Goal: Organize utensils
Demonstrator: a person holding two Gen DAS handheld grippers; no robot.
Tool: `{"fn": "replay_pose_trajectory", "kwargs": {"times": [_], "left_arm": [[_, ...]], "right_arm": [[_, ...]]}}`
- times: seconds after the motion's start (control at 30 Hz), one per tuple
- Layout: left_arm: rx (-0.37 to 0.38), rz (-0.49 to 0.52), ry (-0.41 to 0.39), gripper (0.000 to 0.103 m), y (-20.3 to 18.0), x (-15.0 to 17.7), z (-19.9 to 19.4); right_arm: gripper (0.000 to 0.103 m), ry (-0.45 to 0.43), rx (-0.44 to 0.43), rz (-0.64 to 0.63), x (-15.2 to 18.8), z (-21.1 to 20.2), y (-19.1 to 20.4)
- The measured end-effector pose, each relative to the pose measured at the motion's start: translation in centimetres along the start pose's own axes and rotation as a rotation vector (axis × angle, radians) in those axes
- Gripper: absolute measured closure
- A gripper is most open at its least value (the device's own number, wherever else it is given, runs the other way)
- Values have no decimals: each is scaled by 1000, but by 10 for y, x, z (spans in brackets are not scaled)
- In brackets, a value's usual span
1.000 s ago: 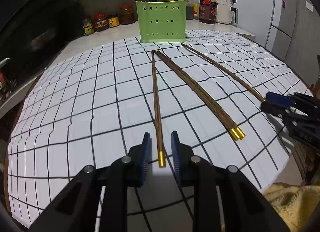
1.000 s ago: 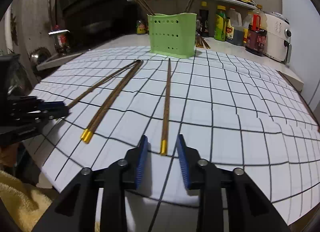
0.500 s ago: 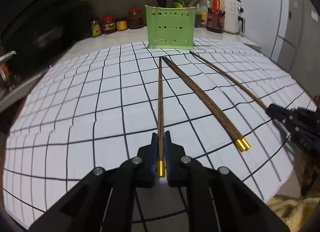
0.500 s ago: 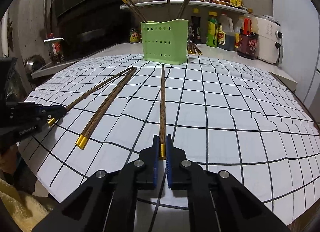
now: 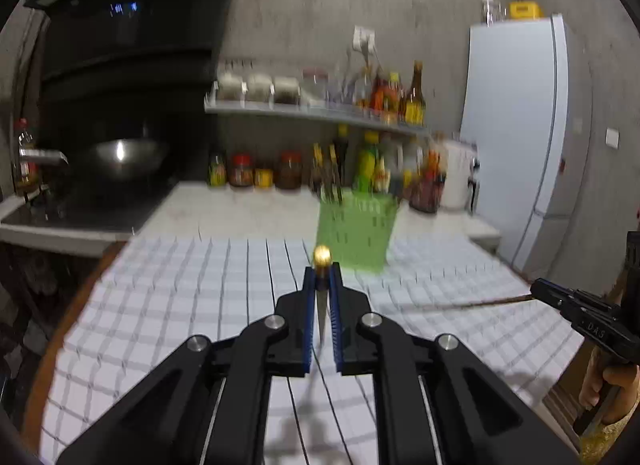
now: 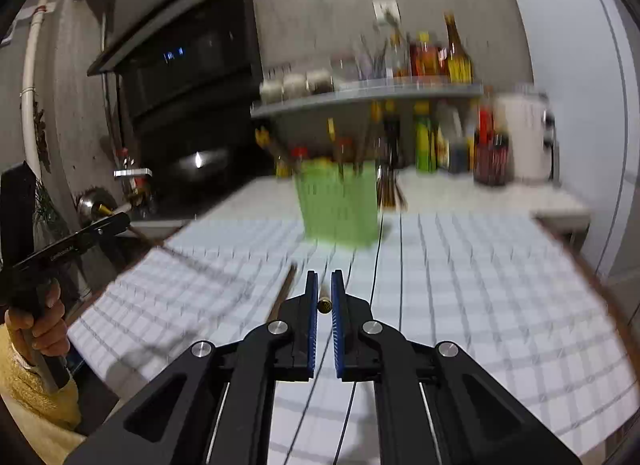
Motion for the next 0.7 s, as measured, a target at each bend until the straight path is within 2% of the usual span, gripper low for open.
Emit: {"fn": "replay_pose_trajectory", "kwargs": {"times": [0.13, 0.37, 0.7], "left_arm": [[-33, 21, -44, 97, 5, -24, -4], [-31, 19, -51, 97, 6, -34, 5], [-5, 43, -9, 97, 0, -26, 19]], "right_arm": [[96, -64, -21, -12, -49, -3, 16], [96, -51, -23, -5, -98, 17, 29], [96, -64, 16, -110, -97, 35, 45]]}}
Point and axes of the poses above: each gripper's, at about its wrist camera, not at the fingertips, and z roughly the way its jaws point, y to its left, x to its underside, the point moved 10 cm from there along z, roughly the way its jaws point, and after that the axes turned 14 degrees about z, right-handed, at the moved point
